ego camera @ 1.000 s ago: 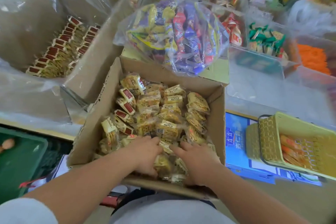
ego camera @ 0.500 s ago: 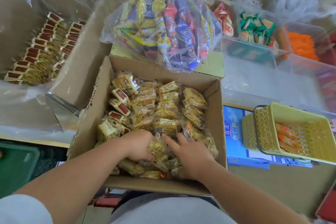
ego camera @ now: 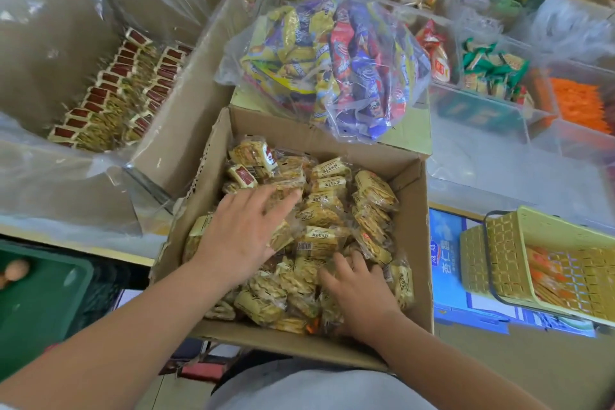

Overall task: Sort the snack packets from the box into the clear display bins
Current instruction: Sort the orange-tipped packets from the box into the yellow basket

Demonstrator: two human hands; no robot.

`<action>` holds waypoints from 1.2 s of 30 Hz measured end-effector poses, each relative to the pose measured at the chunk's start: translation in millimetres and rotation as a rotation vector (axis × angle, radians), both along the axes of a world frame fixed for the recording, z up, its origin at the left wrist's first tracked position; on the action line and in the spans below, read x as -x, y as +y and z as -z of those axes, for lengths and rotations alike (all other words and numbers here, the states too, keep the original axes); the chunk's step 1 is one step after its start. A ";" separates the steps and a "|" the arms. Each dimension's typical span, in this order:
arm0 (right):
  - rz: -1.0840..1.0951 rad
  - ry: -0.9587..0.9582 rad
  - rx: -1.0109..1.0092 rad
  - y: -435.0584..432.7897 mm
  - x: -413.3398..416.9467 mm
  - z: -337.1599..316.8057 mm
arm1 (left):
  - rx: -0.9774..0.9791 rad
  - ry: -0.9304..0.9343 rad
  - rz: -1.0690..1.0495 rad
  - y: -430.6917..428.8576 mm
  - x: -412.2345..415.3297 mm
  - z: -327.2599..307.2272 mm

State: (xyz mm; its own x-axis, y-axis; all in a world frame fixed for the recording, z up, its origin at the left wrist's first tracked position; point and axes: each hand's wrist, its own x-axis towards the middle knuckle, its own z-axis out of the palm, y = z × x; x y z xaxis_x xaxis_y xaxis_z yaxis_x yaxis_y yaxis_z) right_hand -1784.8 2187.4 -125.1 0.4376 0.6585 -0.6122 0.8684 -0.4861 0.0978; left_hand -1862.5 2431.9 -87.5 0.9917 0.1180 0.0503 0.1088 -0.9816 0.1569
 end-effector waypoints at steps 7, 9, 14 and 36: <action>0.043 0.018 -0.041 13.6 -6.9 -9.5 | -0.210 0.061 0.610 -15.8 30.2 12.3; 0.067 0.038 -0.069 14.7 -10.9 -14.4 | -0.256 0.407 0.613 -12.7 30.0 17.3; 0.173 0.029 -0.250 20.8 -27.4 -42.9 | -0.389 0.627 0.618 -11.0 19.7 24.8; 0.222 0.492 -0.295 34.2 19.3 -49.7 | 0.294 0.293 0.120 27.6 14.1 -8.9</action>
State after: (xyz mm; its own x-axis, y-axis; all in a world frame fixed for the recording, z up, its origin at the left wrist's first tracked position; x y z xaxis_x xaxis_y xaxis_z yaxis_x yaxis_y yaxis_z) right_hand -1804.1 2221.5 -75.4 0.2965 0.7562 -0.5834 0.6523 -0.6065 -0.4546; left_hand -1876.6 2459.5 -78.6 0.9666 -0.0316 -0.2543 0.0785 -0.9082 0.4110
